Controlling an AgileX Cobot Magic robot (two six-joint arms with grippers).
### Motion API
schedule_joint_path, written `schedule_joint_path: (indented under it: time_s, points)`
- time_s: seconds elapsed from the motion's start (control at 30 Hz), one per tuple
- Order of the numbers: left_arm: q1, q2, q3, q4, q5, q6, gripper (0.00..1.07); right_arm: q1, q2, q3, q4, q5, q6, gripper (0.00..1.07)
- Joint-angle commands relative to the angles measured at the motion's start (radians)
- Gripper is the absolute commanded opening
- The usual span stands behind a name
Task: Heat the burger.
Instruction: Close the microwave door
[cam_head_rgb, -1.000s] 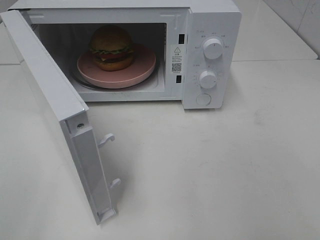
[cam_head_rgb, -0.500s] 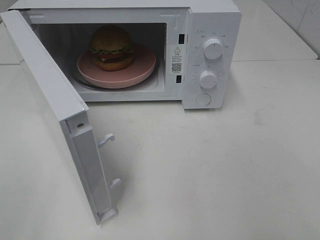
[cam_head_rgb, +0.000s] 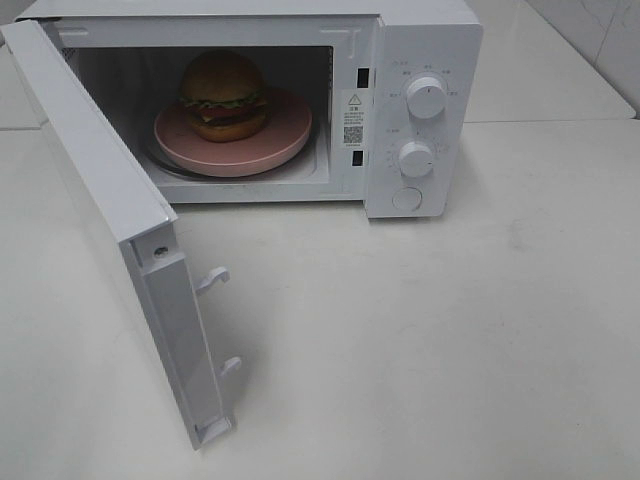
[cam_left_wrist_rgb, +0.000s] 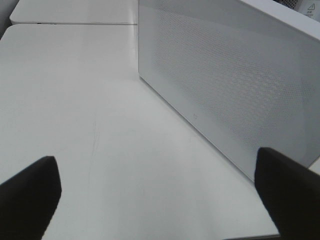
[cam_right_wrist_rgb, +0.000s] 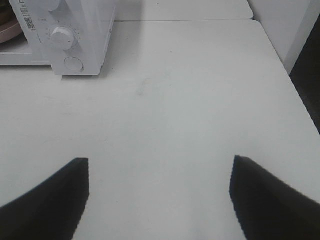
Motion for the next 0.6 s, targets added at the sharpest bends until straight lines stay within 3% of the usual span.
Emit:
schedule_joint_path:
  time_s: [0.03, 0.23, 0.27, 0.33, 0.37, 0.4, 0.47, 0.5, 0.53, 0.57, 0.6]
  points:
    - [-0.004, -0.004, -0.002, -0.017, -0.015, -0.003, 0.98, -0.006, -0.027, 0.002, 0.000, -0.007, -0.009, 0.75]
    - [-0.004, 0.015, -0.035, -0.020, -0.080, -0.003, 0.92, -0.006, -0.027, 0.002, 0.000, -0.007, -0.009, 0.75]
    - [-0.004, 0.047, -0.035, -0.016, -0.096, -0.002, 0.84, -0.006, -0.027, 0.002, 0.000, -0.007, -0.009, 0.75]
    - [-0.004, 0.068, -0.034, -0.012, -0.105, -0.002, 0.78, -0.006, -0.027, 0.002, 0.000, -0.007, -0.009, 0.75]
    - [-0.004, 0.110, -0.034, -0.011, -0.119, -0.002, 0.65, -0.006, -0.027, 0.002, 0.000, -0.007, -0.009, 0.75]
    - [-0.004, 0.110, -0.034, -0.011, -0.119, -0.002, 0.65, -0.006, -0.027, 0.002, 0.000, -0.007, -0.009, 0.75]
    - [-0.004, 0.178, -0.034, -0.010, -0.157, -0.002, 0.45, -0.006, -0.027, 0.002, 0.000, -0.007, -0.009, 0.75]
    - [-0.004, 0.178, -0.034, -0.010, -0.157, -0.002, 0.45, -0.006, -0.027, 0.002, 0.000, -0.007, -0.009, 0.75]
    - [-0.004, 0.227, -0.034, -0.011, -0.198, -0.002, 0.38, -0.006, -0.027, 0.002, 0.000, -0.007, -0.009, 0.75]
    - [-0.004, 0.251, -0.034, -0.007, -0.222, -0.001, 0.25, -0.006, -0.027, 0.002, 0.000, -0.007, -0.009, 0.75]
    - [-0.004, 0.251, -0.034, -0.007, -0.222, -0.001, 0.25, -0.006, -0.027, 0.002, 0.000, -0.007, -0.009, 0.75]
